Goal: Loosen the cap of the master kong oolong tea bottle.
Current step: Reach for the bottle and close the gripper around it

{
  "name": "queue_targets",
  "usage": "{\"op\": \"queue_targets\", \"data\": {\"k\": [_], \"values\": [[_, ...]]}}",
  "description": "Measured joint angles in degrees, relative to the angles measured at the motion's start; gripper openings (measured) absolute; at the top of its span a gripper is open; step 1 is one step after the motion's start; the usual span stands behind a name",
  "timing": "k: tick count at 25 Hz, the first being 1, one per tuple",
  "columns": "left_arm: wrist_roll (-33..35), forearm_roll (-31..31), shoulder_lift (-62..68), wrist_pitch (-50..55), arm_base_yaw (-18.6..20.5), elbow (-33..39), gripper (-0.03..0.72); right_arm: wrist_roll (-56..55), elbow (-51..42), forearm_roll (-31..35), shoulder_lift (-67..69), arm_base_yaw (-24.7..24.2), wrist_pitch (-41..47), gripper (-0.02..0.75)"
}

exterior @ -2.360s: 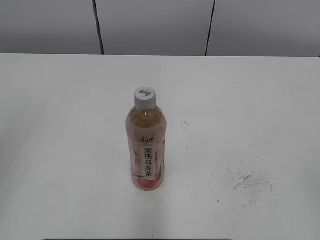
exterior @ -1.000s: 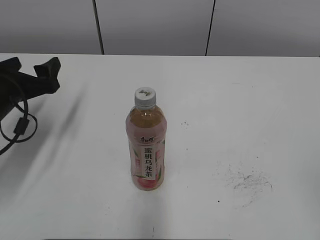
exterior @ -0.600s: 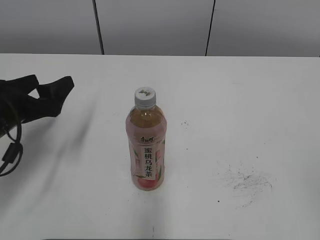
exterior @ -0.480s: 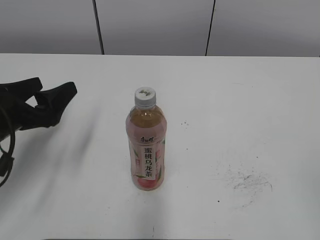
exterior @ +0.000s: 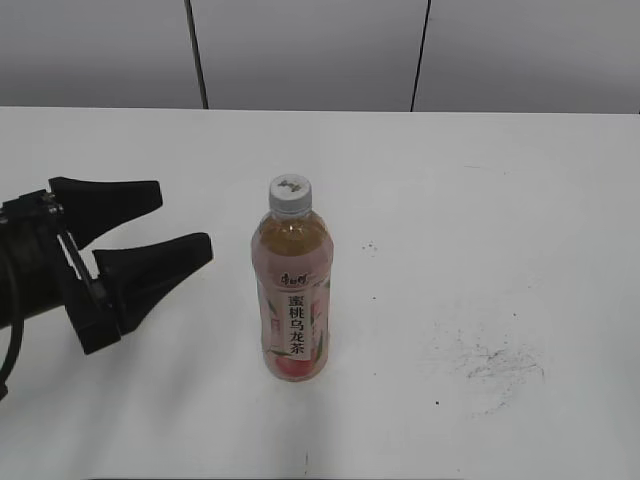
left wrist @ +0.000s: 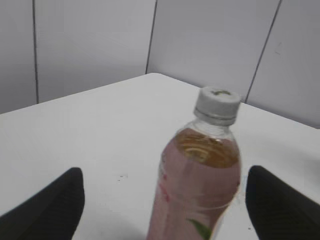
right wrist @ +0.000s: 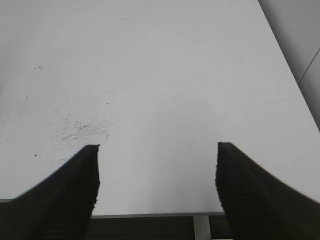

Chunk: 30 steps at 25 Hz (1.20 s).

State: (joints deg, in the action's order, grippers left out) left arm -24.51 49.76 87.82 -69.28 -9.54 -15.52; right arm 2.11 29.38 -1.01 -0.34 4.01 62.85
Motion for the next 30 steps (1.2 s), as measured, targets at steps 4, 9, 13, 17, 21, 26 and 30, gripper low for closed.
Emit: {"op": "queue_targets", "data": {"k": [4, 9, 13, 17, 21, 26, 30], "values": [[-0.91, 1.28, 0.07, 0.0, -4.41, -1.42, 0.587, 0.0, 0.0, 0.0, 0.0, 0.0, 0.0, 0.545], [-0.96, 1.51, 2.61, -0.07, -8.91, -5.34, 0.587, 0.0, 0.0, 0.0, 0.0, 0.0, 0.0, 0.545], [-0.61, 1.51, 7.85, -0.07, -11.6, -9.03, 0.587, 0.0, 0.0, 0.0, 0.0, 0.0, 0.0, 0.545], [-0.45, 1.51, 12.81, -0.02, -13.97, -13.33, 0.587, 0.0, 0.0, 0.0, 0.0, 0.0, 0.0, 0.545], [-0.32, 1.34, 17.41, -0.02, -14.87, -17.34, 0.587, 0.0, 0.0, 0.0, 0.0, 0.0, 0.0, 0.545], [-0.18, 1.22, 21.39, -0.02, -14.87, -20.3, 0.587, 0.0, 0.0, 0.0, 0.0, 0.0, 0.0, 0.545], [-0.11, 2.08, 22.8, -0.02, -14.87, -20.36, 0.58, 0.0, 0.0, 0.04, 0.0, 0.0, 0.0, 0.545]]}}
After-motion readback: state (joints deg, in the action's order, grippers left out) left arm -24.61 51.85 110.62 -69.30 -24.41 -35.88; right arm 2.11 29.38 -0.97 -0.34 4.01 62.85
